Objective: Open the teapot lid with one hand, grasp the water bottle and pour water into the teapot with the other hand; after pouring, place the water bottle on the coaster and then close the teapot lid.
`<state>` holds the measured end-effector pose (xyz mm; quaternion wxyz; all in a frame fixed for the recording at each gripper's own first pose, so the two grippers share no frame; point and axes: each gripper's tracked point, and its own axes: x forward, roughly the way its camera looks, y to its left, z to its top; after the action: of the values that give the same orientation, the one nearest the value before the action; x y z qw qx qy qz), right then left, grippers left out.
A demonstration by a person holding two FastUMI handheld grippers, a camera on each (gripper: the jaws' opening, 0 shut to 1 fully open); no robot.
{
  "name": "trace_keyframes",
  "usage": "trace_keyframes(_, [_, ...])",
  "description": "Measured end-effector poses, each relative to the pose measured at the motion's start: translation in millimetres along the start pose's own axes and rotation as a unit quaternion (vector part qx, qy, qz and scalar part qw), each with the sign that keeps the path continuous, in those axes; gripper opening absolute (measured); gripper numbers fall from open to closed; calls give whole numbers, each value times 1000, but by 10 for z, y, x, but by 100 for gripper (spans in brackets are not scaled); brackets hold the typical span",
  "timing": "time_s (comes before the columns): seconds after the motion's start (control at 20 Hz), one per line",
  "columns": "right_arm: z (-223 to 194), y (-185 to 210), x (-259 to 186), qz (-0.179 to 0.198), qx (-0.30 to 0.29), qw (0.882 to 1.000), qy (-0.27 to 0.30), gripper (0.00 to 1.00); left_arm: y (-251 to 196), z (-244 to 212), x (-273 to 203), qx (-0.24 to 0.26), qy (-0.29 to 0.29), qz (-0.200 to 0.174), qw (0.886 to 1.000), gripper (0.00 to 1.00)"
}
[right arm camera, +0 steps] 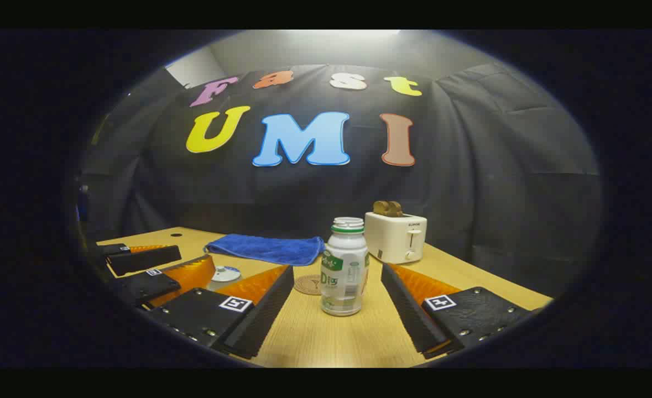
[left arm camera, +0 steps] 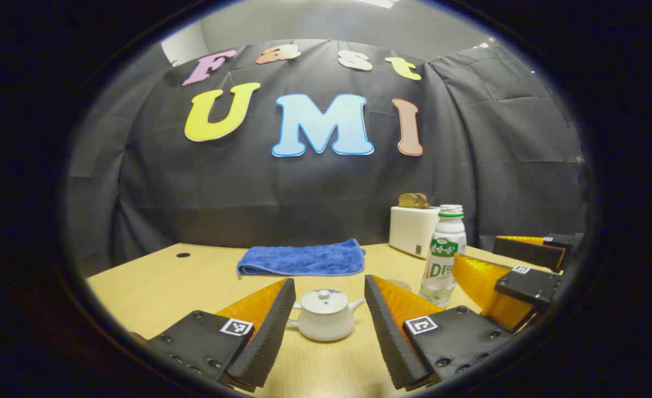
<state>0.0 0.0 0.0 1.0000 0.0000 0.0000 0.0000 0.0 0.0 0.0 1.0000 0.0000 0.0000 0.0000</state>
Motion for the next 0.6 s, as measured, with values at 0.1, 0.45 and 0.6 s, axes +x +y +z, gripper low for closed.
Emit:
trace_keyframes(0.1, [121,-30,21,2,7,1000,-3,98,10,25,98,4,3,3,1000,83])
trace_keyframes(0.45, [220,-200,75,-6,15,1000,1,98,57,-97,535,-1,31,9,999,68])
trace_keyframes(0.6, [152,-255,88,-10,17,1000,9,98,106,-247,686,3,52,18,998,64])
